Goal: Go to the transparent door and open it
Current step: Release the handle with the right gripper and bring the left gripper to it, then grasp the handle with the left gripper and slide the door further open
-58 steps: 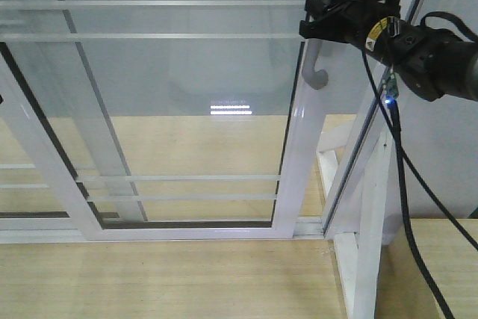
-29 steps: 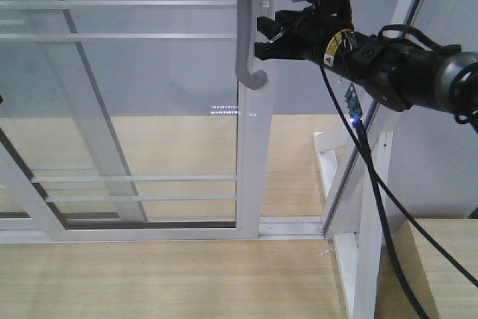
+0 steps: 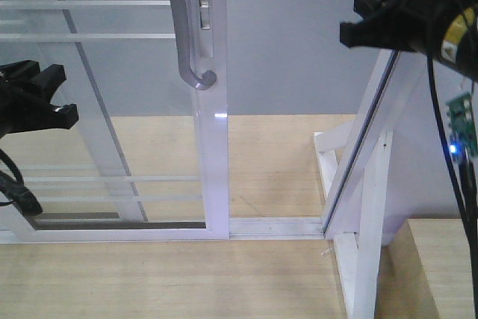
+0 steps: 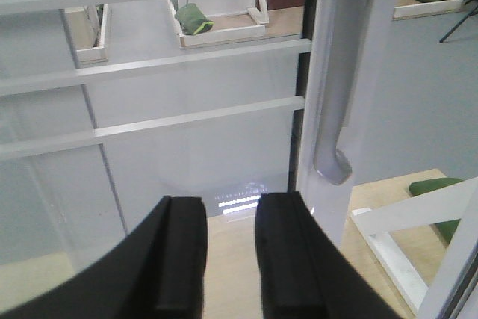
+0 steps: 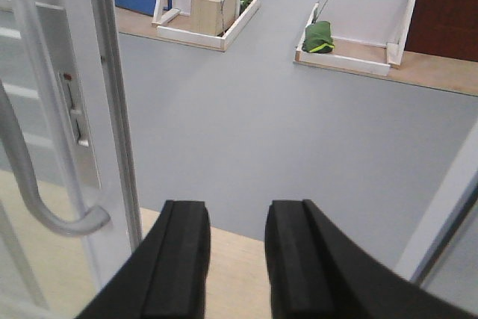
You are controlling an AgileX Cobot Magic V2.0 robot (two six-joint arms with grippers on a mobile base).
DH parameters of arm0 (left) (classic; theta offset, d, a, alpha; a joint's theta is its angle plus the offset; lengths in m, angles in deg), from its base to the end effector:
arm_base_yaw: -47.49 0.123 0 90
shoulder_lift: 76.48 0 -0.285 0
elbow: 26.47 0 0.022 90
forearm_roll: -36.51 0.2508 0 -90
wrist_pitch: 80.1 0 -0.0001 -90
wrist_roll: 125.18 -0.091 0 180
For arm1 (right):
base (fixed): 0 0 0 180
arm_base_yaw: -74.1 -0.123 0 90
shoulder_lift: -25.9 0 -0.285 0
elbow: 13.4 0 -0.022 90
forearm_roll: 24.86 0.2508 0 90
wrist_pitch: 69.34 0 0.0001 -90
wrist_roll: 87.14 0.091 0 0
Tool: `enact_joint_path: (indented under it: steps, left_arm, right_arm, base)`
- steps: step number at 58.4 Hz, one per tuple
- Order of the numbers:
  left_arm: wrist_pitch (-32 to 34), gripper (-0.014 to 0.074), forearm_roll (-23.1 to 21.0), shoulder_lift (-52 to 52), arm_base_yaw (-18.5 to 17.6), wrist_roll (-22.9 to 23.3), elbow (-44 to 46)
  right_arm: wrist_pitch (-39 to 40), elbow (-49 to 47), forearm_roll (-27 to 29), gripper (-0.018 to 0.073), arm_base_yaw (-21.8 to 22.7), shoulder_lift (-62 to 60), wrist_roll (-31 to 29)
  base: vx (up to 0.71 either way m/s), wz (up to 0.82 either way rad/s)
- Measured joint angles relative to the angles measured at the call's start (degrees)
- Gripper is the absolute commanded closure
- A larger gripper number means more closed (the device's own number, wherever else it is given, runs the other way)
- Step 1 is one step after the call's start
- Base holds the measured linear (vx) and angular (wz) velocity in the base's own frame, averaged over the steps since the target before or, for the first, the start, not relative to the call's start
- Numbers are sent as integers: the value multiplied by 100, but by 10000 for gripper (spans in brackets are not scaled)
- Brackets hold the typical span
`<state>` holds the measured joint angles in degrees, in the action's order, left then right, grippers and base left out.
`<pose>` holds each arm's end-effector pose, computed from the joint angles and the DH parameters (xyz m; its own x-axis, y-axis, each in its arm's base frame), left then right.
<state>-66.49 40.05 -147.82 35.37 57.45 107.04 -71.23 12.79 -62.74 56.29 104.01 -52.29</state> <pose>0.2237 -0.0494 0.2729 -0.2374 0.0655 -0.9692 0.2271 0.9738 0.0101 0.2646 0.0830 0.3364 -0.2436 -0.1335 -0.9606 -0.3005 0.9521 -0.0561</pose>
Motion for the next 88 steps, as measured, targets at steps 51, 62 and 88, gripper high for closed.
enact_joint_path:
  steps: [51,62,88]
  left_arm:
    - [1672,81,605,-3456,-24,511,2766]
    - [1374,81,-166,-3925,-11,-128,3545]
    - [1369,116,-875,-4211,2,-550,3767]
  right_arm:
    - [-928,2315,12,277,24,-3060,126]
    - [-928,2320,12,278,24,-3067,131]
    - [-1007,2320,-4,278,24,-3071,131]
  base:
    - [0,0]
    - [0,0]
    - [0,0]
